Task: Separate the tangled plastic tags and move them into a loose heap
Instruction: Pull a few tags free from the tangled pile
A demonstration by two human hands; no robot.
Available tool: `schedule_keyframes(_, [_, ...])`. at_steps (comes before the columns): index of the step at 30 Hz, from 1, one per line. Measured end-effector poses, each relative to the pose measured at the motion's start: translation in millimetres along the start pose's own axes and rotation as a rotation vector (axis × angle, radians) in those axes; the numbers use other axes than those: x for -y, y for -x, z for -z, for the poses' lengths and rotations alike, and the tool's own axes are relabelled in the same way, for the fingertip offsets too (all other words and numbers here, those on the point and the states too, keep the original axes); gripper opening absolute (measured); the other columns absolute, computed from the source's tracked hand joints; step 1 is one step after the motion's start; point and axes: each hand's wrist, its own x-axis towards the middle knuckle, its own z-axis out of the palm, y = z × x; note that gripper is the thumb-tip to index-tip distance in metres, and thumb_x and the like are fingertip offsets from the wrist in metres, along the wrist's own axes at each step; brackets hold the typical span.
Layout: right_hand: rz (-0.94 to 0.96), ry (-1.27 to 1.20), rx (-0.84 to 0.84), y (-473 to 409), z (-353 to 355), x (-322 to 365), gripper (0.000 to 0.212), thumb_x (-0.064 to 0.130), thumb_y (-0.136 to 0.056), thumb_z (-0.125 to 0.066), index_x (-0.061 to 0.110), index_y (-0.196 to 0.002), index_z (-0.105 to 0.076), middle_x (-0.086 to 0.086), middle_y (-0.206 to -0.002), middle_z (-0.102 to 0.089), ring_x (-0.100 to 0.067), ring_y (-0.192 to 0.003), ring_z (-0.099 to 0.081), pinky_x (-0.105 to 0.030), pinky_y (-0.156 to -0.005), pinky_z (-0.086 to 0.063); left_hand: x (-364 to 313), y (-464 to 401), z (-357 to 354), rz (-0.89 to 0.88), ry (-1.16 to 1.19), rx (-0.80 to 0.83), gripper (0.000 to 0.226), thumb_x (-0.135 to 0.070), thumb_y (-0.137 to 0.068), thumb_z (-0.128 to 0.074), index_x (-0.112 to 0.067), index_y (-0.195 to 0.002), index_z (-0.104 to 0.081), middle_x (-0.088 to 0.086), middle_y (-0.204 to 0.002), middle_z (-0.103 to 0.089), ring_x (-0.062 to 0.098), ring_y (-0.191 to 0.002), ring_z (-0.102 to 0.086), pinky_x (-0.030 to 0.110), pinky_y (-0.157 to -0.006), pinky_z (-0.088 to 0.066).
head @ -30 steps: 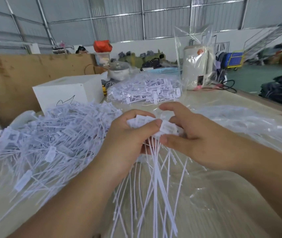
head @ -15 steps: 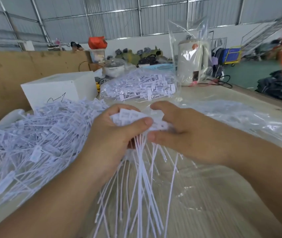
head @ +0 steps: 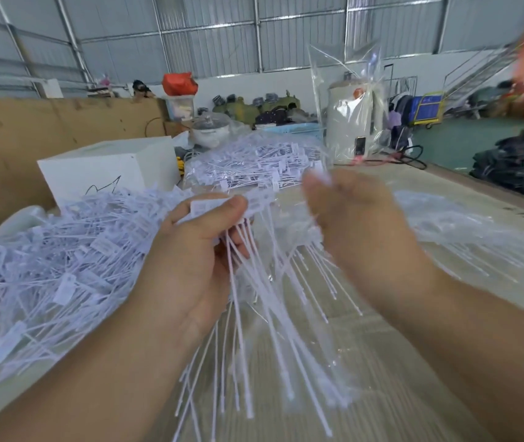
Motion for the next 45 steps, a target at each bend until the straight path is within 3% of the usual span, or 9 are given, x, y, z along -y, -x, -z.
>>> schedule_keyframes(3, [-0.077,-0.114,-0.125,-17,22,1,0.043,0.033,-0.098,-0.055,0.02,-0.058,-0.051,0.011,-0.047,-0.036,-0.007,-0.039,-0.033,-0.025,-0.047,-0.033,0,-8,9,0.012,-0.017,-0.05,0.01,-0.009,-0.078,-0.069,-0.009,-0.086,-0.063,0.01,-0.073,-0.059,0.019,-0.063,-0.057,0.025,-0.05,-0.053])
schedule_keyframes(10, [-0.107,0.009,0.528,-6,9,-20,0.017,0.048,-0.08,-0.062,0.035,-0.088,-0.056,0.013,-0.046,-0.049,-0.007,-0.042,-0.038,-0.03,-0.049,-0.031,12,-2,2,-0.018,-0.182,0.096,0.022,-0.021,-0.062,-0.076,-0.014,-0.08,-0.066,0.006,-0.07,-0.066,0.016,-0.054,-0.059,0.027,-0.047,-0.051])
schedule_keyframes(22, [-0.068,0.038,0.521,4,-10,-34,0.024,0.042,-0.093,-0.061,0.027,-0.109,-0.052,0.021,-0.067,-0.061,0.003,-0.052,-0.057,-0.013,-0.047,-0.042,10,3,2,0.045,-0.144,0.231,0.03,-0.009,-0.073,-0.069,0.007,-0.097,-0.064,0.028,-0.087,-0.071,0.035,-0.065,-0.069,0.037,-0.055,-0.057])
schedule_keyframes(28, [-0.276,-0.392,0.527,13,-23,-24,0.055,0.023,-0.08,-0.076,0.015,-0.127,-0.049,-0.009,-0.086,-0.065,-0.019,-0.071,-0.063,-0.033,-0.058,-0.049,10,4,-3,-0.045,-0.042,0.019,0.023,-0.007,-0.081,-0.071,0.002,-0.101,-0.065,0.03,-0.09,-0.068,0.038,-0.071,-0.066,0.053,-0.062,-0.054])
schedule_keyframes(32, [-0.296,-0.388,0.809,26,-29,-17,0.028,0.01,-0.08,-0.069,0.002,-0.107,-0.063,-0.026,-0.089,-0.063,-0.033,-0.082,-0.061,-0.037,-0.069,-0.055,9,6,-5,-0.188,-0.106,-0.055,0.012,-0.014,-0.08,-0.075,-0.014,-0.091,-0.071,0.009,-0.083,-0.074,0.024,-0.068,-0.071,0.033,-0.054,-0.054])
schedule_keyframes(35, [-0.349,-0.447,0.813,32,-30,-10,0.005,-0.006,-0.089,-0.06,-0.006,-0.09,-0.065,-0.027,-0.075,-0.062,-0.031,-0.066,-0.06,-0.04,-0.068,-0.054,8,7,-7,-0.225,-0.171,-0.044,0.01,-0.016,-0.078,-0.077,-0.022,-0.082,-0.072,0.003,-0.079,-0.075,0.019,-0.068,-0.072,0.028,-0.054,-0.054])
schedule_keyframes(39, [-0.55,-0.458,0.601,28,-30,-11,0.043,-0.007,-0.088,-0.047,0.013,-0.053,-0.061,0.0,-0.046,-0.035,-0.011,-0.038,-0.028,-0.021,-0.04,-0.029,12,4,-5,-0.178,-0.241,0.038,0.051,-0.024,-0.062,-0.085,-0.026,-0.109,-0.065,0.001,-0.094,-0.076,0.019,-0.085,-0.073,0.03,-0.065,-0.055])
schedule_keyframes(42, [-0.632,-0.556,0.481,20,-24,-10,0.021,0.001,-0.093,-0.046,-0.011,-0.095,-0.062,0.005,-0.048,-0.022,-0.008,-0.04,-0.017,-0.019,-0.039,-0.015,19,7,-6,0.042,-0.294,0.044,0.093,-0.029,-0.054,-0.089,-0.024,-0.135,-0.044,0.003,-0.103,-0.075,0.02,-0.101,-0.07,0.04,-0.093,-0.05])
schedule_keyframes(45, [-0.6,-0.431,0.509,21,-24,-8,0.031,0.001,-0.095,-0.038,0.007,-0.082,-0.065,0.006,-0.045,-0.027,-0.006,-0.036,-0.022,-0.017,-0.038,-0.019,21,16,-14,0.17,-0.294,0.157,0.053,-0.033,-0.059,-0.089,-0.006,-0.101,-0.071,0.017,-0.088,-0.074,0.031,-0.076,-0.071,0.042,-0.065,-0.057])
